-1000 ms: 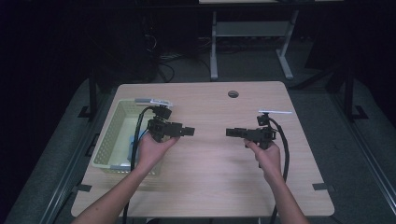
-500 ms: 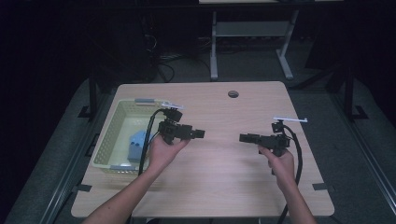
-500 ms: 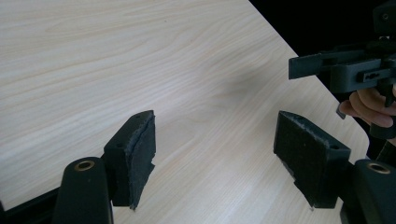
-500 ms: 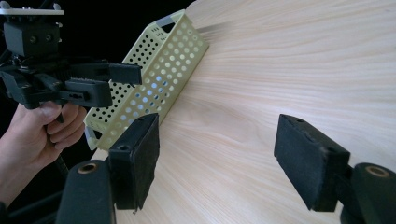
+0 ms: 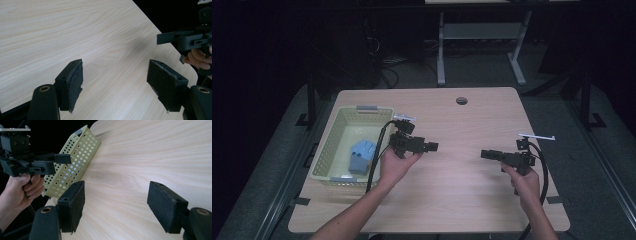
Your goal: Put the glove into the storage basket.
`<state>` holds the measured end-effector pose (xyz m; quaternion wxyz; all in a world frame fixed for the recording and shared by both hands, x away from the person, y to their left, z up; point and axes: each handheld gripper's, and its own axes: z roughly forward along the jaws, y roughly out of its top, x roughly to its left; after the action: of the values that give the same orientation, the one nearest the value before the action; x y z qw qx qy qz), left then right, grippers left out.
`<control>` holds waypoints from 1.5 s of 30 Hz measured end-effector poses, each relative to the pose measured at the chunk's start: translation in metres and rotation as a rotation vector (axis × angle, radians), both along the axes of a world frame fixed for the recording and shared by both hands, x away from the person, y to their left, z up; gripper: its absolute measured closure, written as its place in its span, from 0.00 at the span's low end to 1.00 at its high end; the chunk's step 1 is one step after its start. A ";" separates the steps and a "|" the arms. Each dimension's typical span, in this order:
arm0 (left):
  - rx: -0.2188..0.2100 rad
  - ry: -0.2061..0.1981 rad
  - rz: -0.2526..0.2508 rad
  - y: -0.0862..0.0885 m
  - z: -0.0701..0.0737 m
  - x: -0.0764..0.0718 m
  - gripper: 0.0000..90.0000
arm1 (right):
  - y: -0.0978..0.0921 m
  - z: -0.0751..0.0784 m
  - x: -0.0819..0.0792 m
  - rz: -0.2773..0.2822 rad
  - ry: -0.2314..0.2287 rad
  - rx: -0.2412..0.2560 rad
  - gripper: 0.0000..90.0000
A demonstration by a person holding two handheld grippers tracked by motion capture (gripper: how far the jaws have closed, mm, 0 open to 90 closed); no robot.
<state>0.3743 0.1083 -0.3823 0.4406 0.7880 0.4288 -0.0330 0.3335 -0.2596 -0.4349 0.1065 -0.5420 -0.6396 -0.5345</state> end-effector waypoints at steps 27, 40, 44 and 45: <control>-0.006 -0.019 -0.043 -0.031 -0.037 -0.024 0.31 | -0.043 -0.032 -0.037 -0.043 0.033 0.025 0.32; -0.009 -0.017 -0.065 -0.038 -0.058 -0.040 0.31 | -0.051 -0.036 -0.050 -0.009 0.021 0.003 0.30; -0.005 -0.040 -0.075 -0.039 -0.062 -0.047 0.30 | -0.053 -0.040 -0.051 0.001 0.024 -0.034 0.30; 0.000 -0.053 -0.089 -0.039 -0.065 -0.053 0.30 | -0.053 -0.040 -0.050 0.008 0.019 -0.050 0.29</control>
<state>0.3215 0.0690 -0.4473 0.4501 0.8068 0.3815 -0.0316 0.2831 -0.3127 -0.4751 0.1013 -0.5471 -0.6538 -0.5129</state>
